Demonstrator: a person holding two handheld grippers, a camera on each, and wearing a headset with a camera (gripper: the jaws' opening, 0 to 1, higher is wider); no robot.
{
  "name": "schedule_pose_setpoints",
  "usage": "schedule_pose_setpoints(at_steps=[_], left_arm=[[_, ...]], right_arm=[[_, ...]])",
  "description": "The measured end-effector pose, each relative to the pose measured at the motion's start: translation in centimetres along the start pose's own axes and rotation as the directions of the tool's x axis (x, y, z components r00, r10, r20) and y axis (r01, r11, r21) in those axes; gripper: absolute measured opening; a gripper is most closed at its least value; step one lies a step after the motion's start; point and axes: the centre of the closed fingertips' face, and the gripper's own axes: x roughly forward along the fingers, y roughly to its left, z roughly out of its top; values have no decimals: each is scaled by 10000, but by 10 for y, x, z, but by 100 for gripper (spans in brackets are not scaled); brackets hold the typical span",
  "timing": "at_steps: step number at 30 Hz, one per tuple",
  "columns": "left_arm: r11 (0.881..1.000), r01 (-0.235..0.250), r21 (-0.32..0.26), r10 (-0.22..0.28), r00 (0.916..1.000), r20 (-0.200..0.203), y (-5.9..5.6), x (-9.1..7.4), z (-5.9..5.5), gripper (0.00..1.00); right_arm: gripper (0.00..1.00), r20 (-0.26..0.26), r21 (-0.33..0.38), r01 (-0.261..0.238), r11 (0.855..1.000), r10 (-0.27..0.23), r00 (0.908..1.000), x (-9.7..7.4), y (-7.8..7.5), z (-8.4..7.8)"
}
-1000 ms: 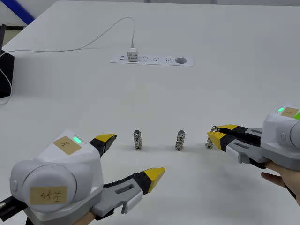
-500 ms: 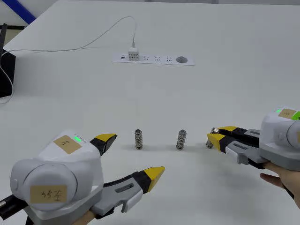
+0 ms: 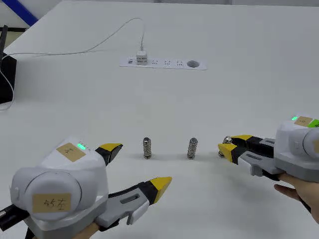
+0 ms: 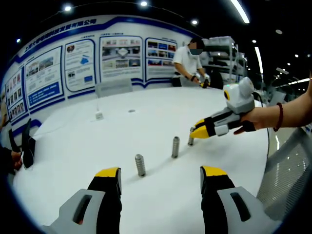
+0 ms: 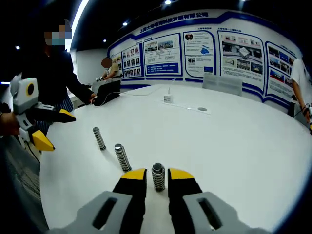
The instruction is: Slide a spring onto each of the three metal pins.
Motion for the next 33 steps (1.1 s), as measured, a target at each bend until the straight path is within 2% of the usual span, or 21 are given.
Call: schedule_pose_setpoints(at_steps=[11, 17, 21, 33], left_arm=[[10000, -52, -21, 52, 10000, 19, 7, -1, 5, 68], [10000, 8, 2, -8, 10000, -97, 8, -4, 4, 69], [10000, 59, -56, -60, 9999, -131, 9, -7, 4, 70], [9999, 87, -62, -87, 9999, -130, 12, -22, 5, 75]], right_arm=[[26, 169, -227, 74, 9997, -70, 9998, -22, 8, 20], [32, 196, 25, 85, 10000, -85, 9998, -39, 13, 26], [41, 115, 315, 70, 9995, -74, 9999, -50, 17, 27], [59, 309, 752, 194, 9970, -218, 9993, -80, 29, 35]])
